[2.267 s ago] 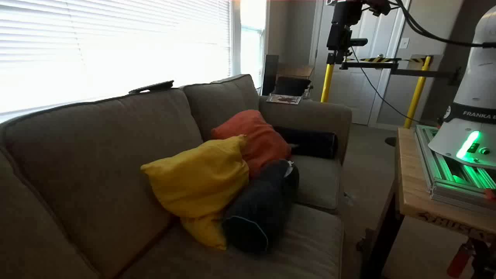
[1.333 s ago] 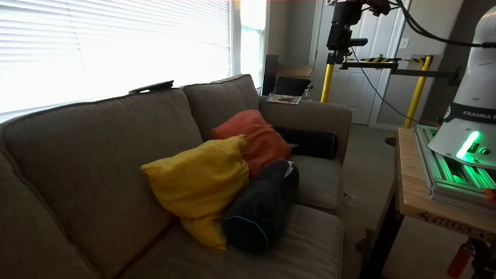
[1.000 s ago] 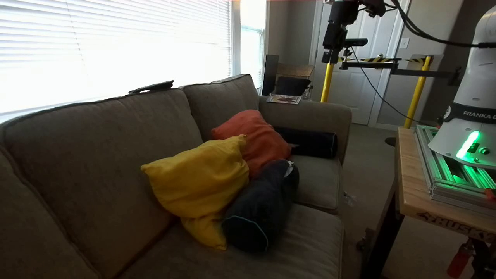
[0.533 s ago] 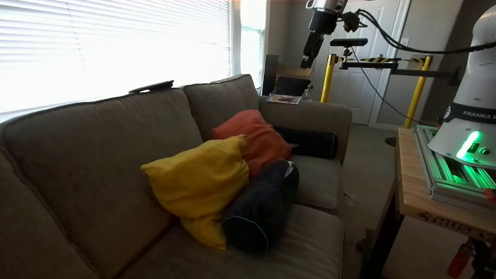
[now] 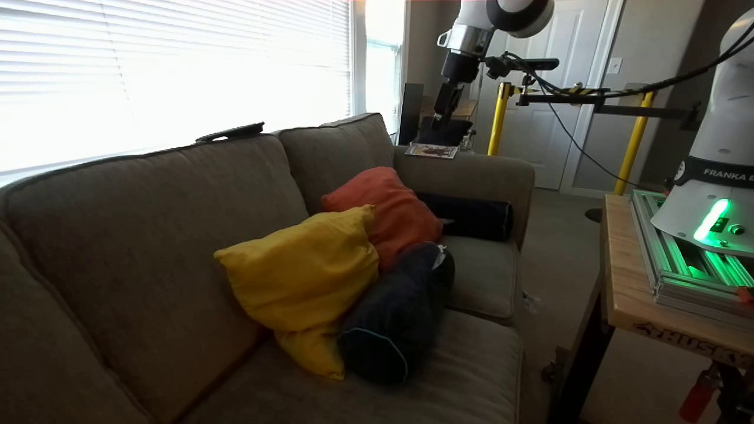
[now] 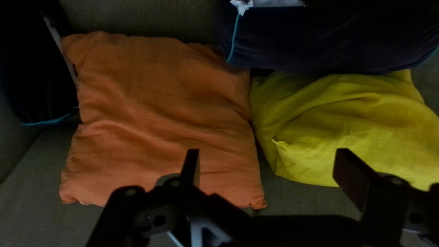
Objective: Move the yellow pillow to the right, then the orange pillow to the left
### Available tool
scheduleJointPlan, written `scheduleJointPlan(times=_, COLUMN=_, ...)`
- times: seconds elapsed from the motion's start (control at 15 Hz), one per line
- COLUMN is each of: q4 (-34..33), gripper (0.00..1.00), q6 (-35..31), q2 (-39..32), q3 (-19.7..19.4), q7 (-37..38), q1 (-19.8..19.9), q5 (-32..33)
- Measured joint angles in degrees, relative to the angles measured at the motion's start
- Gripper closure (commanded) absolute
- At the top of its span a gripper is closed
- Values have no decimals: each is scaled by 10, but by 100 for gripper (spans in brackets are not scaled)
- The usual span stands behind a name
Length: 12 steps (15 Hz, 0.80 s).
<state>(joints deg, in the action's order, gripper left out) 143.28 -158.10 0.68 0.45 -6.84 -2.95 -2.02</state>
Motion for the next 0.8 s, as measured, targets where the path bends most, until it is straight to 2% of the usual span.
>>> scheduleJointPlan(times=0.53, q4=0, gripper=0, q6=0, q2=1, q3=4, q7=-5, q1=-1, q5=-4)
scheduleJointPlan(times=0.8, q4=-42, gripper=0, q6=3, q2=-50, q3=15, q7=-58, q1=-2, q5=-32)
